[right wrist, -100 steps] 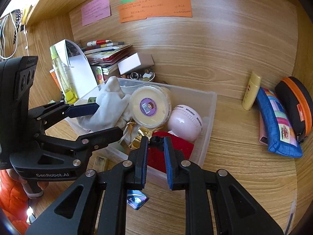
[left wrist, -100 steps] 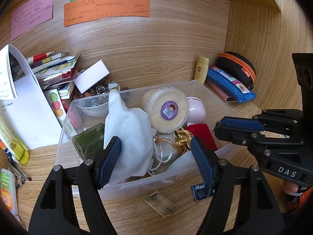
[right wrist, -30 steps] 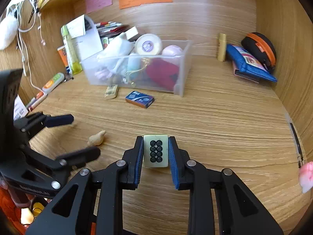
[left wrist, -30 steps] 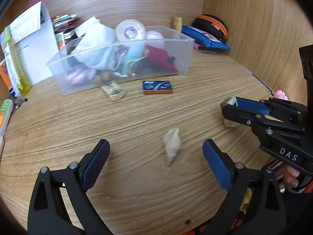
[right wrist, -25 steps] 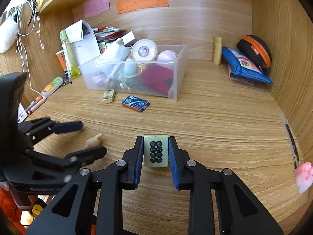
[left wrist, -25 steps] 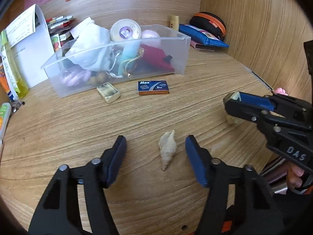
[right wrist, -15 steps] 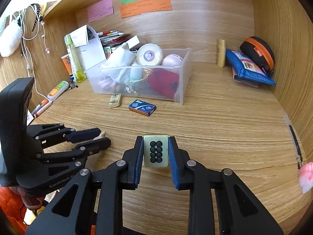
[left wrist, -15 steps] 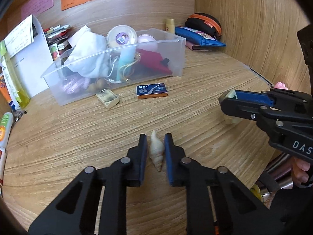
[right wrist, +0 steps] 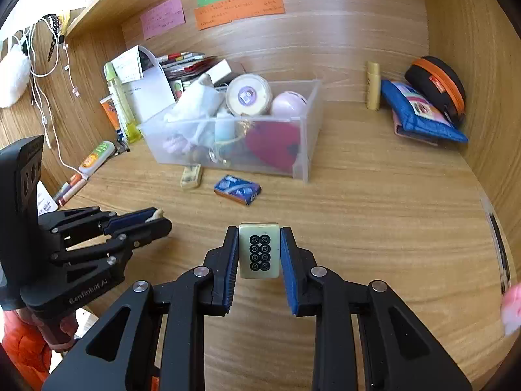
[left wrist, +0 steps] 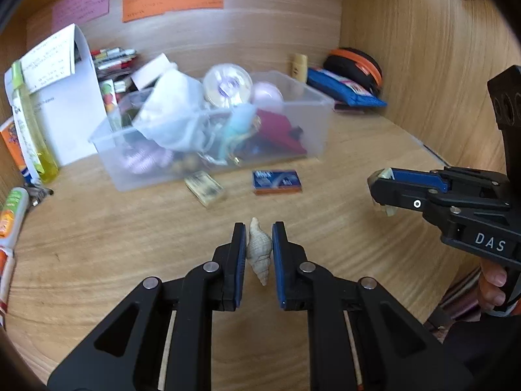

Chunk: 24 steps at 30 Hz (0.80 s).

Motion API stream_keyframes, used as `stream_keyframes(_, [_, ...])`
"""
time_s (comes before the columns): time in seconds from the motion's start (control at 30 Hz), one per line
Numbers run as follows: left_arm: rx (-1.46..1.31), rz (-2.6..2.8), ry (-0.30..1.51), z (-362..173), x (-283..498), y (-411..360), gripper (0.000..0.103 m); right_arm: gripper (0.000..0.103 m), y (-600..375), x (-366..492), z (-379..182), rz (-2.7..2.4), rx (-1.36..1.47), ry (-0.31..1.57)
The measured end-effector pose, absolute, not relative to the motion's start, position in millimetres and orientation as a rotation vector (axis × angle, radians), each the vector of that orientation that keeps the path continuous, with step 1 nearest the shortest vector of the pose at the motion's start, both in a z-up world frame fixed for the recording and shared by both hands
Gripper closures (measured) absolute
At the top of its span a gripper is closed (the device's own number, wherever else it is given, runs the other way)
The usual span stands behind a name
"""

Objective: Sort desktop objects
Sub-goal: 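Carry the seashell and dotted tile over the clear box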

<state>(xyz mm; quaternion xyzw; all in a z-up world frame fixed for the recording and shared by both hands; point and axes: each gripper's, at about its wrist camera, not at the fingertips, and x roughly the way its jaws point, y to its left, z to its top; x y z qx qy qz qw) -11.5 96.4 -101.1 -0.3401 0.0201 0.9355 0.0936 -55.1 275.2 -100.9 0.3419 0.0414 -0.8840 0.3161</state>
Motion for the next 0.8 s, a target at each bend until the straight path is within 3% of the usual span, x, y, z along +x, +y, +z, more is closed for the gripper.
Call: stream_keyframes(0.8, [-0.856, 2.911, -0.12, -45, -57, 16, 0.088, 0.081, 226, -109, -50, -2.331, 0.778, 0.169])
